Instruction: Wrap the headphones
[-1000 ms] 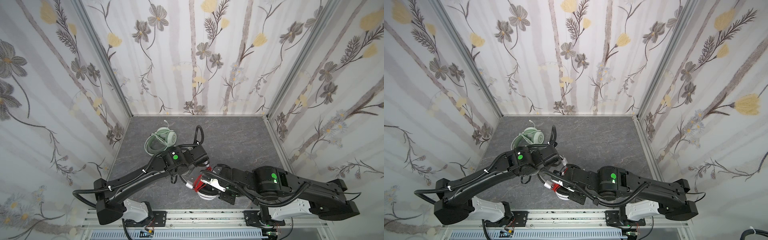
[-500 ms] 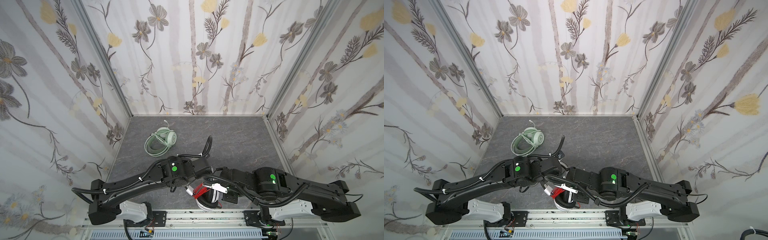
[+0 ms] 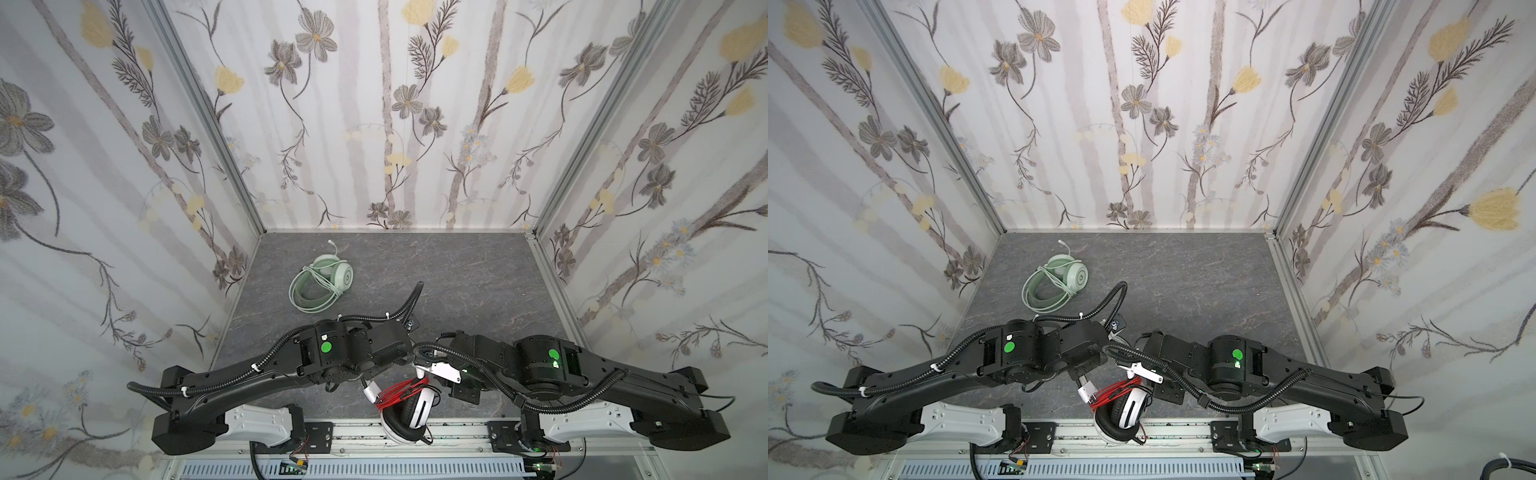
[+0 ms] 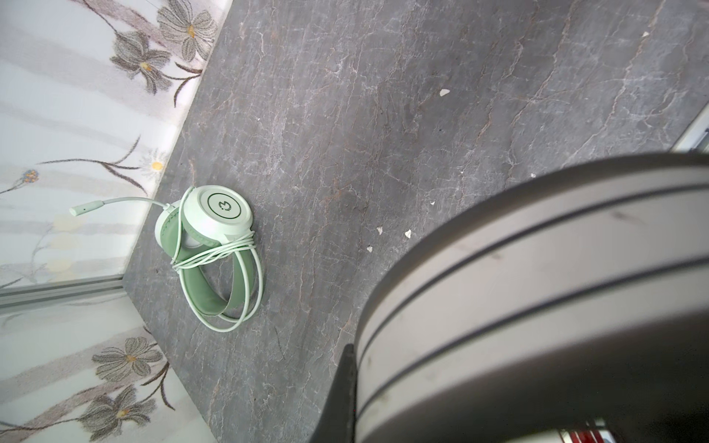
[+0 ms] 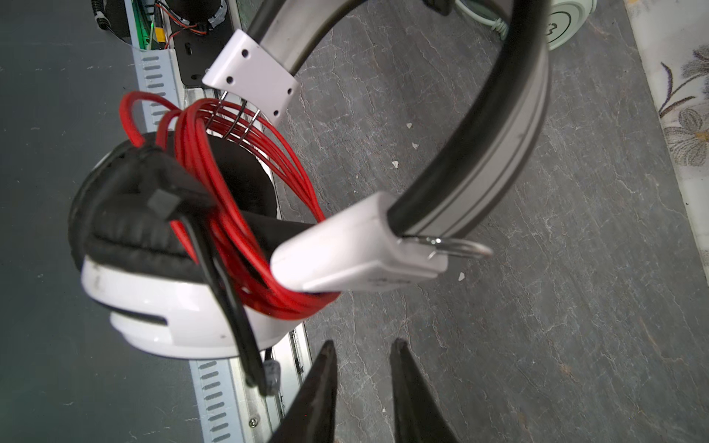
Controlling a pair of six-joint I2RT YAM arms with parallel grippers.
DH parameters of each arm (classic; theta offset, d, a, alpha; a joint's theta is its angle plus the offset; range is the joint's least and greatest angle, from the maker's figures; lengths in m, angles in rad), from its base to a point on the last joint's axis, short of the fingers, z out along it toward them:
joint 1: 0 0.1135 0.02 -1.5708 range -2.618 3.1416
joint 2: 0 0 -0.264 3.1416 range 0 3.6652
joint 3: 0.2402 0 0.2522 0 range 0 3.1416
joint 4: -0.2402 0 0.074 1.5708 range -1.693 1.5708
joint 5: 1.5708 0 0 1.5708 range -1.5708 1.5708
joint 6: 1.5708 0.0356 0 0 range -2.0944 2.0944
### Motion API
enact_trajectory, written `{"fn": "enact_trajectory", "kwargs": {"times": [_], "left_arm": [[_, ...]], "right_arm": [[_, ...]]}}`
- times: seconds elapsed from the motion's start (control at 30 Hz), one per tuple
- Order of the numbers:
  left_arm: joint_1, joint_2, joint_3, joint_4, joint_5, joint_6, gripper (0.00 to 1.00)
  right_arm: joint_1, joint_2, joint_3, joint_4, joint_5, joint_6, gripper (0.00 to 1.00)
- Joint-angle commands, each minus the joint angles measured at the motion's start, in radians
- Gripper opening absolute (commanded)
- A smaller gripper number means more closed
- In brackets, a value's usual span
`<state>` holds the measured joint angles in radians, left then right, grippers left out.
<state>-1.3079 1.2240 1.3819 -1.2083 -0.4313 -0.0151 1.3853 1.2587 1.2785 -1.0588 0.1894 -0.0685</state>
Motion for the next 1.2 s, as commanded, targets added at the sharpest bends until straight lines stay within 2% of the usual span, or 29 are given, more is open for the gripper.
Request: {"fn": "enact_trajectory", "kwargs": {"times": [0.0, 0.17, 0.23, 0.4, 0.6, 0.7, 0.87, 0.93, 1.0, 1.13, 1.17], "left_arm": [[0.000, 0.001, 0.011, 0.011, 0.015, -0.005, 0.00], [0.000, 0.002, 0.014, 0.009, 0.018, -0.012, 0.00], [0.001, 0.003, 0.020, 0.002, 0.020, -0.019, 0.00], [0.053, 0.013, 0.051, -0.023, 0.083, -0.082, 0.00], [0.131, -0.006, 0.091, -0.011, 0.245, -0.136, 0.00], [0.148, 0.001, 0.116, -0.015, 0.298, -0.143, 0.00], [0.164, 0.024, 0.143, -0.013, 0.386, -0.148, 0.00], [0.165, 0.028, 0.144, -0.007, 0.408, -0.150, 0.00], [0.167, 0.027, 0.142, 0.001, 0.422, -0.153, 0.00], [0.169, 0.020, 0.136, 0.009, 0.438, -0.157, 0.00], [0.170, 0.017, 0.135, 0.010, 0.446, -0.157, 0.00]], "right_arm": [[-0.003, -0.007, -0.011, 0.069, -0.014, 0.012, 0.27], [-0.017, -0.041, -0.020, 0.100, 0.005, 0.062, 0.30], [-0.031, -0.094, -0.034, 0.142, -0.014, 0.087, 0.39], [-0.110, -0.292, -0.150, 0.335, -0.158, 0.189, 0.50], [-0.251, -0.543, -0.423, 0.699, -0.434, 0.380, 0.55], [-0.258, -0.573, -0.501, 0.790, -0.499, 0.413, 0.61], [-0.258, -0.548, -0.564, 0.846, -0.498, 0.434, 0.62], [-0.261, -0.531, -0.567, 0.851, -0.479, 0.439, 0.60], [-0.269, -0.520, -0.570, 0.857, -0.461, 0.447, 0.54], [-0.304, -0.529, -0.589, 0.879, -0.454, 0.460, 0.28], [-0.317, -0.536, -0.595, 0.880, -0.452, 0.461, 0.26]]}}
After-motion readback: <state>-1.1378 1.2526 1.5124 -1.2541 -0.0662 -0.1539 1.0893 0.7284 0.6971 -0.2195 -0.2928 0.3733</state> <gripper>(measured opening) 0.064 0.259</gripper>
